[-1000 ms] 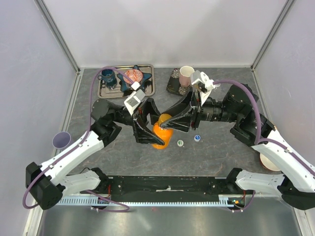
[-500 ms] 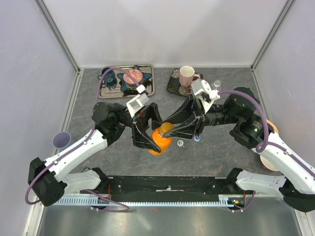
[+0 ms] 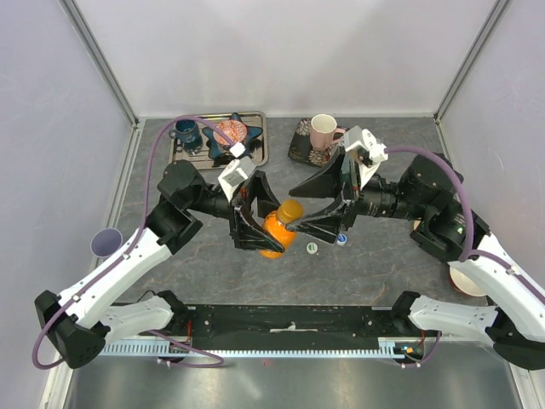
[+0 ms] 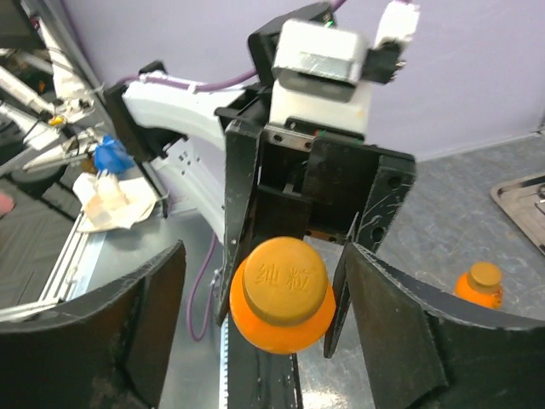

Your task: Unscrew the bottle caps

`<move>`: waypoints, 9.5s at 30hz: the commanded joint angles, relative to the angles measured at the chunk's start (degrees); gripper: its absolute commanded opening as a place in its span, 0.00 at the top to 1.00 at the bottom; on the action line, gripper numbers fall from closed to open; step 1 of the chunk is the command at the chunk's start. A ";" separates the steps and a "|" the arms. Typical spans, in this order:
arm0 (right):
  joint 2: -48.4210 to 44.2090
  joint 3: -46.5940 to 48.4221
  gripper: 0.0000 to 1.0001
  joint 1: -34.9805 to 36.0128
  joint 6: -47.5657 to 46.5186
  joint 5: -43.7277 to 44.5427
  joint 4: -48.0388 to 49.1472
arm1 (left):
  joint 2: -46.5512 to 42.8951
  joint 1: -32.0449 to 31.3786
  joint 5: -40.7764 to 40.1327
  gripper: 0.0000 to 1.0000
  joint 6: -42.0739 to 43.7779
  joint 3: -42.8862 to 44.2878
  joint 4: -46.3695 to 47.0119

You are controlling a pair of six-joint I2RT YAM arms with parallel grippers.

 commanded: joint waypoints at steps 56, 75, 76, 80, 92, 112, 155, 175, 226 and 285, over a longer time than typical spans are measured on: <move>18.69 13.62 0.42 0.28 16.13 37.55 -10.65 | -8.08 -14.53 -81.98 0.70 41.02 -2.40 -19.50; 16.14 10.02 1.00 0.19 11.13 29.03 -10.82 | -11.59 -14.53 -73.82 0.70 38.22 -2.84 -17.48; 15.79 9.84 1.00 0.19 10.60 27.98 -10.82 | -12.21 -14.36 -71.46 0.70 37.86 -2.58 -17.39; 12.72 9.40 1.00 0.19 7.09 25.78 -11.17 | -13.35 -13.66 -62.49 0.70 35.23 -0.83 -18.26; 5.86 8.61 1.00 0.28 -4.07 3.73 -10.47 | -6.33 1.63 -13.29 0.69 13.89 3.66 -10.47; -2.58 4.39 1.00 0.28 -6.80 -11.23 -4.67 | 6.33 5.33 6.35 0.69 -20.59 0.50 26.47; 27.73 -32.61 1.00 0.36 10.86 39.57 13.35 | -41.48 5.60 -50.34 0.66 16.77 -20.25 -22.13; 34.42 -31.03 0.41 0.89 11.12 39.75 9.39 | -41.13 5.60 -50.34 0.65 18.52 -21.48 -22.75; 9.90 -6.33 0.52 2.91 13.32 16.90 1.30 | -21.00 5.60 -30.39 0.62 16.24 -16.55 -9.39; 54.10 1.32 1.00 -10.09 8.13 67.70 6.23 | -51.85 5.60 -65.81 0.01 15.71 -17.96 -45.34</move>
